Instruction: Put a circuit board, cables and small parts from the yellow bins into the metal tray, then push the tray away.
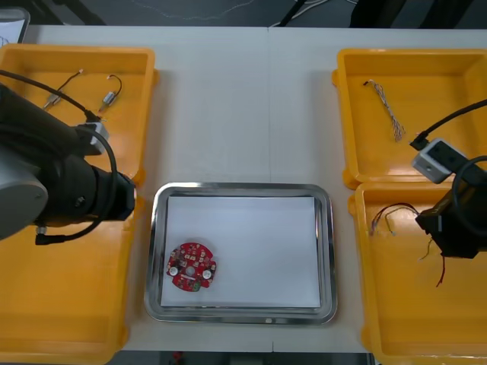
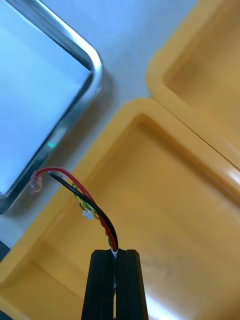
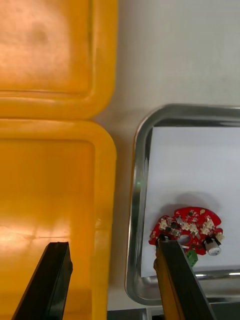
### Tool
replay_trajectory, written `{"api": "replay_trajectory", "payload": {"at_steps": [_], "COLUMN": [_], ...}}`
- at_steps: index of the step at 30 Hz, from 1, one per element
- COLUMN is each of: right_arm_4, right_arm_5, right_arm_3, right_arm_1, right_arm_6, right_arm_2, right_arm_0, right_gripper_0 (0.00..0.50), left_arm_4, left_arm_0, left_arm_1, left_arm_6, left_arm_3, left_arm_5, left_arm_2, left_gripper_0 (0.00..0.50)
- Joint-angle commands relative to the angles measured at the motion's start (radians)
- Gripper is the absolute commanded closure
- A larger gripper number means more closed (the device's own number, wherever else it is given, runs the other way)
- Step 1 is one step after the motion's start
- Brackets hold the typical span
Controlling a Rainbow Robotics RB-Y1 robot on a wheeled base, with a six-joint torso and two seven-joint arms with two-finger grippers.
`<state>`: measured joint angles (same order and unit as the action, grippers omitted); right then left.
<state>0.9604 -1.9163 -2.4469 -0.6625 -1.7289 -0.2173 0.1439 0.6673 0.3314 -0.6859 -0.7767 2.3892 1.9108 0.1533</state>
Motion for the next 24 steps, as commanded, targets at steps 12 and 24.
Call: {"api": "replay_trajectory", "payload": {"at_steps": [12,24], "right_arm_4": [-0.169,-0.267], "right_arm_5": [-0.004,0.117], "right_arm_3": [-0.034,0.081], "right_arm_1": [-0.034,-0.034], "right_arm_6": [-0.029,-0.011], "right_arm_2": [0.535,0.808], "right_arm_0": [0.296,0.404], "right_gripper_0": [0.5,0.5], "left_arm_4": [0.018,-0.023], "left_arm_0": [0.084,0.212], "left_arm_1": [-0.064,-0.064], "left_arm_6": [-0.216,-0.294], "left_arm_3": [-0.116,-0.334], "left_arm_5": [0.009,-0.055], "left_arm_2": [-0.176,-0.176], "left_gripper_0": [0.0,0.0]}}
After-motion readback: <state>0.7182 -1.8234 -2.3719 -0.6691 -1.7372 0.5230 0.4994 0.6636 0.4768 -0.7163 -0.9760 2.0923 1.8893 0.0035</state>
